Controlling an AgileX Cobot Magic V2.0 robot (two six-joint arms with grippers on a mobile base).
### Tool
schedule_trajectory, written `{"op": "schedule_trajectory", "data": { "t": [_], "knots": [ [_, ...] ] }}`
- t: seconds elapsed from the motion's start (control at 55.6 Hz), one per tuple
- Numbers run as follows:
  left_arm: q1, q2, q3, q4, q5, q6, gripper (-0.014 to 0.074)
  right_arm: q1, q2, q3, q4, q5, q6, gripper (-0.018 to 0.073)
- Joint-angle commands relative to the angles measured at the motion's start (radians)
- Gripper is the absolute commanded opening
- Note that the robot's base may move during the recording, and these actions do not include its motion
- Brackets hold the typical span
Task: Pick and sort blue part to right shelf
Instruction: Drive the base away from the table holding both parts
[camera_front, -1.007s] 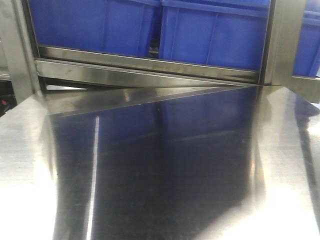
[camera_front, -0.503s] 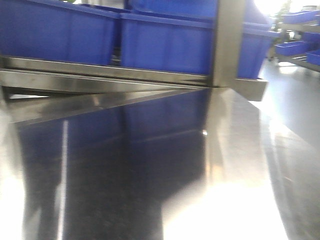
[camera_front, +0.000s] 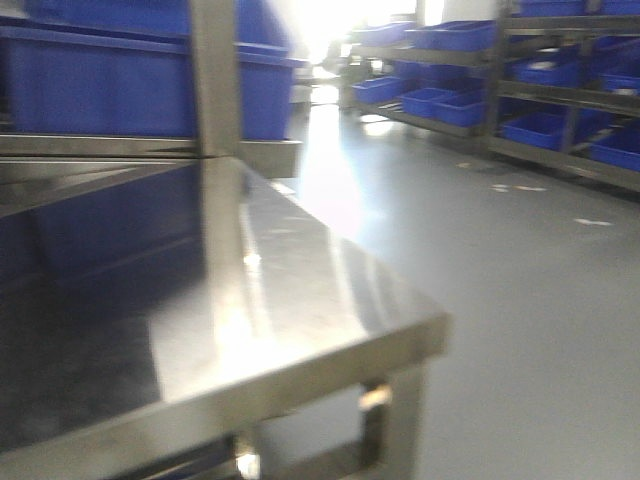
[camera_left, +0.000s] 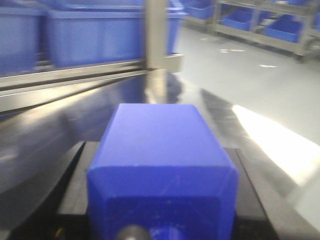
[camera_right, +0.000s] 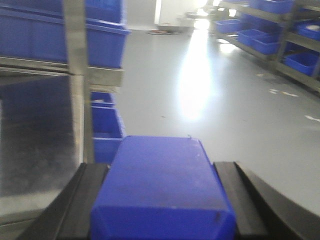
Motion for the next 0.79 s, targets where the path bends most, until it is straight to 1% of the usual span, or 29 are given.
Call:
{"op": "schedule_trajectory", "data": {
  "t": [0.0,0.773],
  "knots": [
    [-0.004,0.019,-0.024,0.003,-0.086,-0.002,0.0389,0.0,0.016,-0.027,-0.01,-0.094,-0.011,0.0228],
    [-0.004,0.019,-0.024,0.003,-0.086,-0.002,0.0389,0.0,0.016,-0.027,-0.01,-0.094,-0.011,0.0228]
  ]
}}
